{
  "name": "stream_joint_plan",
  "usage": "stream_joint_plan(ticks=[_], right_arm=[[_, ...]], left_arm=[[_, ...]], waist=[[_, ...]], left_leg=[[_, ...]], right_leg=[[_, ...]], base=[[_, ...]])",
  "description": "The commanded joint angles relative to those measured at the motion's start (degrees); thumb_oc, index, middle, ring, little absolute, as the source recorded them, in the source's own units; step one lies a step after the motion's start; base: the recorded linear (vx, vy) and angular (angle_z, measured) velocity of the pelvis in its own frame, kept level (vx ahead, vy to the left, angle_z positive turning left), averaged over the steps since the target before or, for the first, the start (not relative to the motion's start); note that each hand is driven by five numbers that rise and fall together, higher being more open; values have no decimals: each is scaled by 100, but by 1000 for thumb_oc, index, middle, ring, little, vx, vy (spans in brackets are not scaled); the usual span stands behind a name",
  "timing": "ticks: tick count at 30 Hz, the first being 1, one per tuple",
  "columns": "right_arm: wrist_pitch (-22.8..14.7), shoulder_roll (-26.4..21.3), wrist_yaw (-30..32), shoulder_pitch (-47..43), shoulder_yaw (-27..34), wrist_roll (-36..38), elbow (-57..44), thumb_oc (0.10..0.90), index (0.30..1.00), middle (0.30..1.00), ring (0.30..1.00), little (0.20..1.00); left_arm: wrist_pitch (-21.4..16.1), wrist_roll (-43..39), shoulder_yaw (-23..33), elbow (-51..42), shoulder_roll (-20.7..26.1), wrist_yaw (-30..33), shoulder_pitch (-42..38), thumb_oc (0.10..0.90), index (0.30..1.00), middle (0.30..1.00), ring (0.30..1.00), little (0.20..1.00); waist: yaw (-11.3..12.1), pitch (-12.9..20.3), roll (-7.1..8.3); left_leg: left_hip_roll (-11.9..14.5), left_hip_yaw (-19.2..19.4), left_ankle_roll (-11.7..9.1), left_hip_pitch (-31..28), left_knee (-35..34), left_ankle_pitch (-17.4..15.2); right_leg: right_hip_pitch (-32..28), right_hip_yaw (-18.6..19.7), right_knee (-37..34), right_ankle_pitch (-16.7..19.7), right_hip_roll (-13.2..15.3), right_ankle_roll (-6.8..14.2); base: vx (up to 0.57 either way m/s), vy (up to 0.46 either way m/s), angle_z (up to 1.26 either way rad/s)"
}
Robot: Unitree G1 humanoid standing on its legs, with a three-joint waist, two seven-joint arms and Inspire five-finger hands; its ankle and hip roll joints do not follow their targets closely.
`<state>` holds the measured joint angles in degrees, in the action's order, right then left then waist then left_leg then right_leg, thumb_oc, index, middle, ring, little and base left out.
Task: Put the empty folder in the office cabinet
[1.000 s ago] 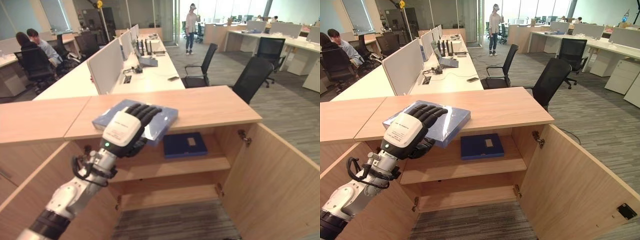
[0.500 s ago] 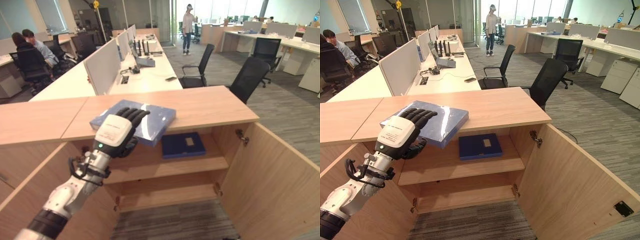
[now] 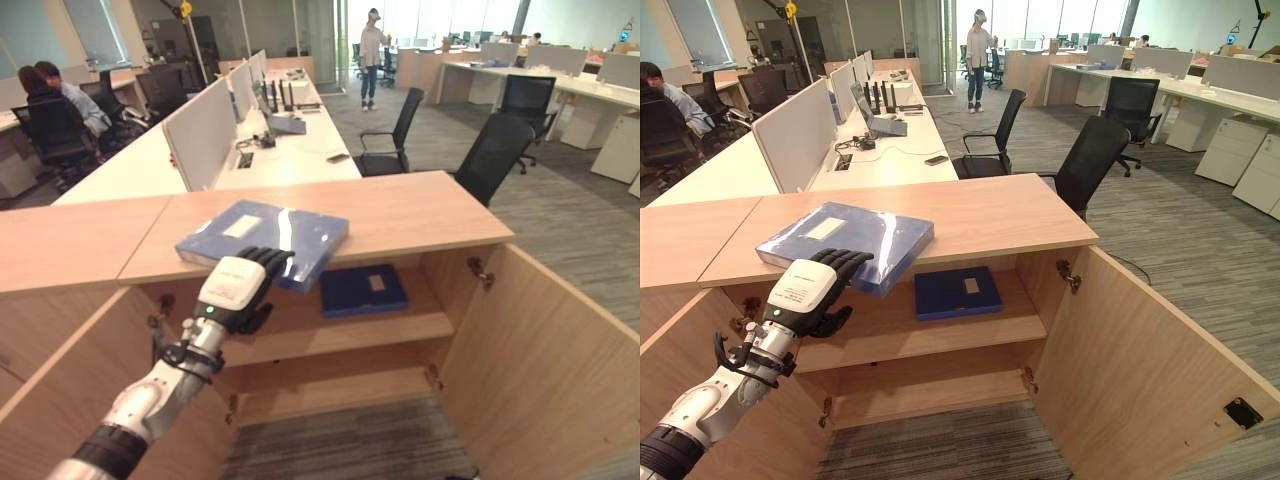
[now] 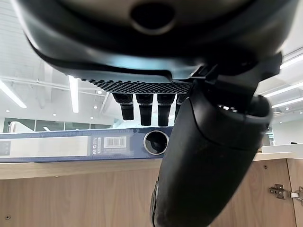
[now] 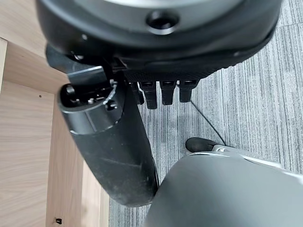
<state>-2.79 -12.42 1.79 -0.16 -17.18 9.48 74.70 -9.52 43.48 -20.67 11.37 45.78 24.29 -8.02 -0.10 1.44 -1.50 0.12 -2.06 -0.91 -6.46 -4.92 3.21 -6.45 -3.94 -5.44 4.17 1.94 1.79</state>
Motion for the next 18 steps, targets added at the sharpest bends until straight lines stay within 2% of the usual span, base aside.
stream_joint_plan(ticks=[1, 18], right_arm=[[-84, -27, 29, -275, -167, -55, 152, 800, 900, 900, 900, 900], [-77, -78, 71, -306, -250, -81, 160, 800, 900, 900, 900, 900]], left_arm=[[128, -132, 249, 201, -26, 310, -1310, 800, 900, 900, 900, 900], [602, 76, -423, 1623, -343, 508, -2149, 800, 900, 900, 900, 900]], waist=[[-140, 65, 218], [-270, 96, 218]], left_leg=[[-166, -19, -26, -229, -8, -741], [-146, 68, -31, -244, -8, -758]], right_leg=[[-351, -66, 44, -687, 50, 353], [-331, 11, 44, -689, 38, 370]], base=[[-9, -1, -7], [-1, -1, -1]])
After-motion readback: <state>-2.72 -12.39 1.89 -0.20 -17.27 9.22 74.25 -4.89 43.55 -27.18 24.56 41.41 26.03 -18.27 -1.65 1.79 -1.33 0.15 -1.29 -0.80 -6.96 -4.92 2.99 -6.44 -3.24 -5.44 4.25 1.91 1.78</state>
